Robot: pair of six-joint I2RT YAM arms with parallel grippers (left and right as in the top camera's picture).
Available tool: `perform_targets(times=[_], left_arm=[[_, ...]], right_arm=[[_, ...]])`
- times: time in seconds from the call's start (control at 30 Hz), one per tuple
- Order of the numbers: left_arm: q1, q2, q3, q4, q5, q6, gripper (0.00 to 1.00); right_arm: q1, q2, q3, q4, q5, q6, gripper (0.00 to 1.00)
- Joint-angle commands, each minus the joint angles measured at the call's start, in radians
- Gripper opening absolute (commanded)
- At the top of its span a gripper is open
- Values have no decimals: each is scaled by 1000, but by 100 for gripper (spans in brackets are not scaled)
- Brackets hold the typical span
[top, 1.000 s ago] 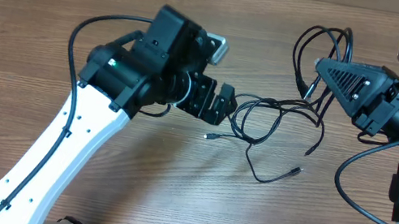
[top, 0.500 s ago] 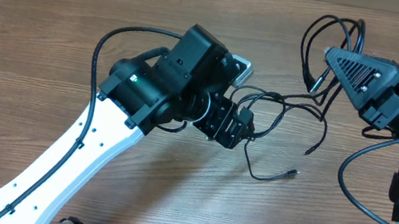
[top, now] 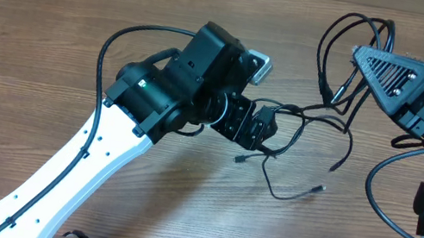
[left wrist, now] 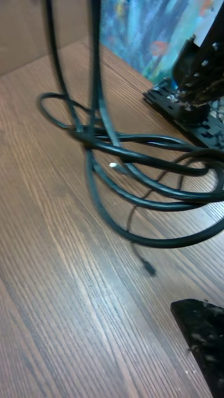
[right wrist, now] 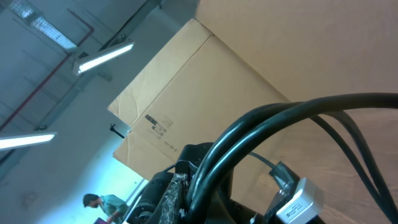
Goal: Untangle cables
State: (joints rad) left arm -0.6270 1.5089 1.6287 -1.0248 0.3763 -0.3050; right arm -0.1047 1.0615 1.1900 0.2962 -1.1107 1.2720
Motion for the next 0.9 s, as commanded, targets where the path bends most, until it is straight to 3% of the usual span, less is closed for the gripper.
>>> perform_targets(times=[0.0, 0.2, 0.47, 0.57, 0.67, 0.73, 0.87], left_arm=[[-8, 8, 9, 12, -10, -76, 95], [-34, 8, 9, 14, -10, -85, 91], [-82, 8, 9, 74, -12, -103, 79], [-96, 8, 9, 76, -14, -103, 57], [-104, 10, 9, 77, -21, -103, 20], [-105, 10, 9, 77, -22, -103, 4], [-105, 10, 9, 87, -22, -103, 4]], right_arm=[[-2, -11, 9, 24, 12, 43, 4], [-2, -11, 9, 68, 56, 117, 4], [-2, -11, 9, 81, 68, 119, 4], [-2, -11, 9, 81, 68, 119, 4], [-2, -11, 9, 81, 67, 119, 4], [-2, -11, 9, 80, 67, 119, 4], [-2, -11, 9, 80, 67, 119, 4]])
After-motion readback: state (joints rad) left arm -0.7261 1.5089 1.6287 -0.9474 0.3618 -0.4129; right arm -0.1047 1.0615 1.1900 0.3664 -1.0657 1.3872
